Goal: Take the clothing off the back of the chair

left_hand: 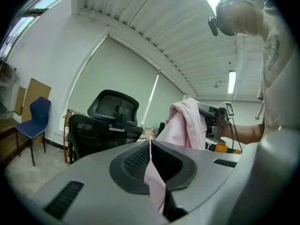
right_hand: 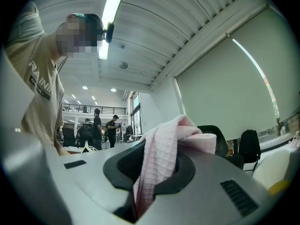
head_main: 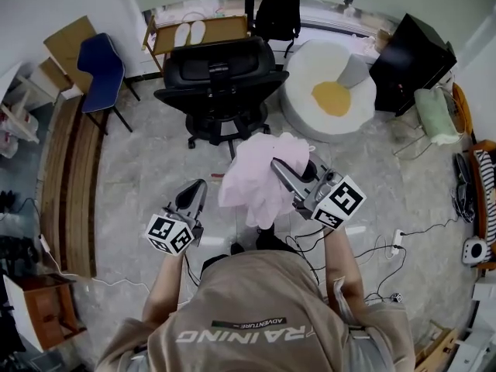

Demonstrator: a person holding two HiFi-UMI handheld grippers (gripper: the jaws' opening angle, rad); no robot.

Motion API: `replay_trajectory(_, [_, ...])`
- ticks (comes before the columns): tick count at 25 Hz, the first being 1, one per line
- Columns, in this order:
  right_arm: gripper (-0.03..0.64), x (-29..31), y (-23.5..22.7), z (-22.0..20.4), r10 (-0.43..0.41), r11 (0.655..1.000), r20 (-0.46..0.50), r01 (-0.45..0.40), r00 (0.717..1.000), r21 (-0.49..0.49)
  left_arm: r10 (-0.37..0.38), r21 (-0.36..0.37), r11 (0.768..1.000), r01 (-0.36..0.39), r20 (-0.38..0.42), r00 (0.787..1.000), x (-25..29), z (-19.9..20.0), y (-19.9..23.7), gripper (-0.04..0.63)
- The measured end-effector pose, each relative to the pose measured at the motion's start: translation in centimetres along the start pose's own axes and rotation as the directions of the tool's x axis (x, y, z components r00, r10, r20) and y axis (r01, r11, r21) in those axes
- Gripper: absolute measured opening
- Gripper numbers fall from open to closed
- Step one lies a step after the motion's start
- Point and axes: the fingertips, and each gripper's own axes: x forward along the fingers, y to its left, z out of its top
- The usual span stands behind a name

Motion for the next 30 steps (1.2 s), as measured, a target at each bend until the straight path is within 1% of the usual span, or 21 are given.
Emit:
replay_trajectory(4, [0.057,-0.2,-0.6,-0.7,0.034,0.999,0.004,-0.034,0.999,-0.007,0.014,0.018,1.0,-0.014,0.019,1.0,0.7,-0.2,-0.3,0.021])
replay_trajectory(9, [0.057,0.5,-3.6,-0.1,0.071,0.997,0.007,-0.071,0.997,-0.001,0.036,0.027,0.999,-0.037,0.037,0.999,3.6,1.6,-0.2,0.021])
replay_trajectory(13, [0.058,0.4,-4.3,-0.9,0.096,0.995,0.012,-0.096,0.995,-0.013,0.05,0.039,0.998,-0.052,0.049,0.998,4.6,0.9,-0.3,0.021])
replay_trajectory(17, [0.057,0.7,-6.9,0.7,0.114,0.993,0.006,-0.114,0.993,-0.003,0.075,0.053,0.996,-0.078,0.049,0.996,7.0,3.6,-0.5,0.021])
replay_trajectory(20, [0.058,0.9,-7.7,1.0,0.137,0.991,-0.005,-0.137,0.99,-0.001,0.091,0.063,0.993,-0.095,0.067,0.994,8.1,4.9,-0.6,0.021])
replay_trajectory(22, [0.057,1.1,-7.8,0.9,0.146,0.989,-0.009,-0.146,0.989,-0.007,0.088,0.065,0.993,-0.094,0.077,0.993,8.6,5.5,-0.6,0.021])
replay_trajectory(26, [0.058,1.7,-7.7,1.2,0.147,0.989,-0.006,-0.147,0.989,-0.015,0.061,0.076,0.995,-0.067,0.086,0.994,9.2,6.6,-0.8,0.021])
replay_trajectory(30, [0.057,2.4,-8.0,1.8,0.117,0.993,0.005,-0.117,0.993,-0.018,0.031,0.093,0.995,-0.039,0.089,0.996,9.7,8.3,0.0,0.021])
